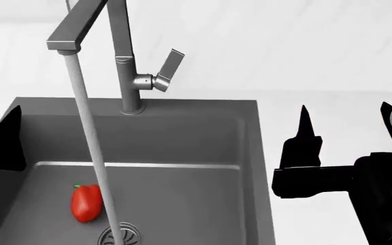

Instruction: Pick the eggplants and mangos from the sink and place them in one bowl. Place the bell pepper in the other bowl. Then turn off the sink faucet.

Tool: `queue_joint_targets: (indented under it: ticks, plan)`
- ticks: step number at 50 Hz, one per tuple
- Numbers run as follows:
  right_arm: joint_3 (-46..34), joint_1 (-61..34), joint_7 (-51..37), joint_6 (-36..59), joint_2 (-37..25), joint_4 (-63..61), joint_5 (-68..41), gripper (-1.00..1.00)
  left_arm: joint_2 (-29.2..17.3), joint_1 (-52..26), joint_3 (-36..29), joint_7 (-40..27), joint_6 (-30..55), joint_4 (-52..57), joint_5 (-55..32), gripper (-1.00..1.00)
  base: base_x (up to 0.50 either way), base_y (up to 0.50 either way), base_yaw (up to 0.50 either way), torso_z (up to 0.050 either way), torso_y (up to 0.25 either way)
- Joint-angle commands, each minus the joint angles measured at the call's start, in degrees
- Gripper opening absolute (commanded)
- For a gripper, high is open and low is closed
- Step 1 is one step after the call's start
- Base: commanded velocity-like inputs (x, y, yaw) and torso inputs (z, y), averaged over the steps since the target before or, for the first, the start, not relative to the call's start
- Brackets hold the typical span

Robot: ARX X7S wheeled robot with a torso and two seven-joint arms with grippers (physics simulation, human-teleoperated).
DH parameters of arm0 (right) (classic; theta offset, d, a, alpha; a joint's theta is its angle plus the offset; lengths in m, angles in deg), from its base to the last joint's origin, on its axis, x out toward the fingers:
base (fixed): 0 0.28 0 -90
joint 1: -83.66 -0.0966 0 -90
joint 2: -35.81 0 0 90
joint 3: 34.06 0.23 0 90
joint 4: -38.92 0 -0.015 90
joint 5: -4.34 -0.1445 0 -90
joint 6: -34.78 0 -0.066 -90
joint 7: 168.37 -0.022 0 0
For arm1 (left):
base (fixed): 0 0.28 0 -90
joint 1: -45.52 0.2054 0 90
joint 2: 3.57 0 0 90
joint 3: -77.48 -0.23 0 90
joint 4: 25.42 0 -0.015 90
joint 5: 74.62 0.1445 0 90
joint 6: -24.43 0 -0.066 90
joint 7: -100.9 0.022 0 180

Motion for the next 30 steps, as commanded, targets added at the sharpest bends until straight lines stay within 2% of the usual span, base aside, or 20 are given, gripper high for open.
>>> queue_joint_targets:
  ticks: [1,5,10,19,21,30]
  plan:
    - [0.5,0.5,0.5,-0.1,-0.1,-0.3,0.1,1.0,1.0,-0.2,0.4,0.3,0.8,0.3,-1.0,1.0,0.4,0.04,0.0,0.0,0.0]
    - [0.8,0.4,-0.7,0.1,-0.3,-0.2,-1.2,1.0,1.2,-0.5,0.2,0.3,1.1,0.2,-0.9,1.0,0.3,0.03,0.0,0.0,0.003]
    - [0.5,-0.5,-2.6,0.7,-0.2,0.6,-3.2,1.0,1.6,-1.7,-0.9,0.4,2.6,0.1,-0.9,1.0,0.01,0.0,0.0,0.0,0.0]
    - [0.1,-0.5,-4.3,0.9,0.3,2.0,-4.7,1.0,8.4,-10.4,-5.3,-1.1,13.6,-5.8,-10.0,1.0,0.0,0.0,0.0,0.0,0.0]
    - [0.3,-0.5,-4.3,0.8,0.2,2.1,-4.7,1.0,9.5,-11.4,-7.1,0.0,13.9,-7.5,-6.9,1.0,0.0,0.0,0.0,0.0,0.0]
    - [0.8,1.3,-3.9,-0.2,0.6,2.2,-3.9,1.0,15.8,-13.1,-9.8,0.1,15.9,-14.9,-7.5,1.0,0.0,0.0,0.0,0.0,0.0]
